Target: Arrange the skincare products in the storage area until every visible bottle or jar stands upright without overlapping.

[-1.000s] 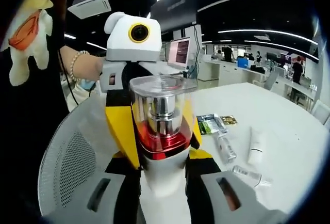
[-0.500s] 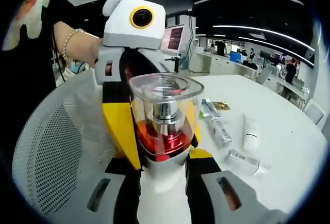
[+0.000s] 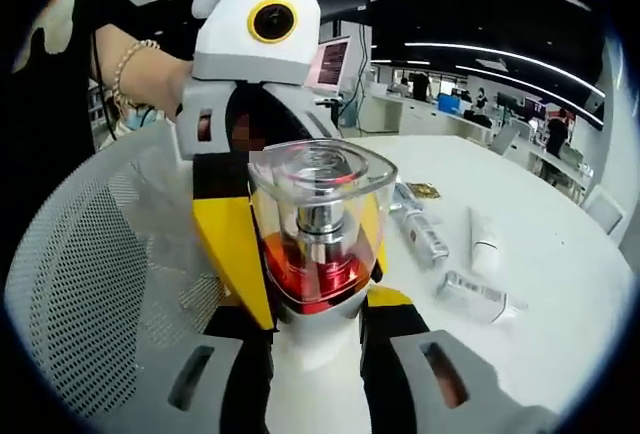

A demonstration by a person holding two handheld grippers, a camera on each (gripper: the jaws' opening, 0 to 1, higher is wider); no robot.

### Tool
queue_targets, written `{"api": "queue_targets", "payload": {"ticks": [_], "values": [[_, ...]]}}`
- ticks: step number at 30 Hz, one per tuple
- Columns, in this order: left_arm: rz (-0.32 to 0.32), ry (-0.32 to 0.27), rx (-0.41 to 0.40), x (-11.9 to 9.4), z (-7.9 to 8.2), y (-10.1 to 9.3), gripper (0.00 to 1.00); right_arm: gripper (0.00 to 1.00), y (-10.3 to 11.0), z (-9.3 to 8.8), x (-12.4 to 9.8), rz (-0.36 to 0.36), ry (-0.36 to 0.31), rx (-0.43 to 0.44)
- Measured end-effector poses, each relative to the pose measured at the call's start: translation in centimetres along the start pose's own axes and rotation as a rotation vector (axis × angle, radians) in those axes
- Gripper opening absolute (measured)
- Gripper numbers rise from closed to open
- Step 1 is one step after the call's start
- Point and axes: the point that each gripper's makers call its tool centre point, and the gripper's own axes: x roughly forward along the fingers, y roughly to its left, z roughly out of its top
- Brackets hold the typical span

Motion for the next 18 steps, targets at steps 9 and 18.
{"api": "queue_targets", "payload": {"ticks": [9,18], "values": [[-0.006,-0.018,0.003,0.3,0.1,0.1,0.25,0.33,-0.3,-0.1,-0.2,0.001,0.003,-0.014],[-0.008,-0.034,0.015,0.9,0.3,0.4,0.25,0.33,-1.2,-0.5,-0.5,0.000,0.022,-0.014]]}}
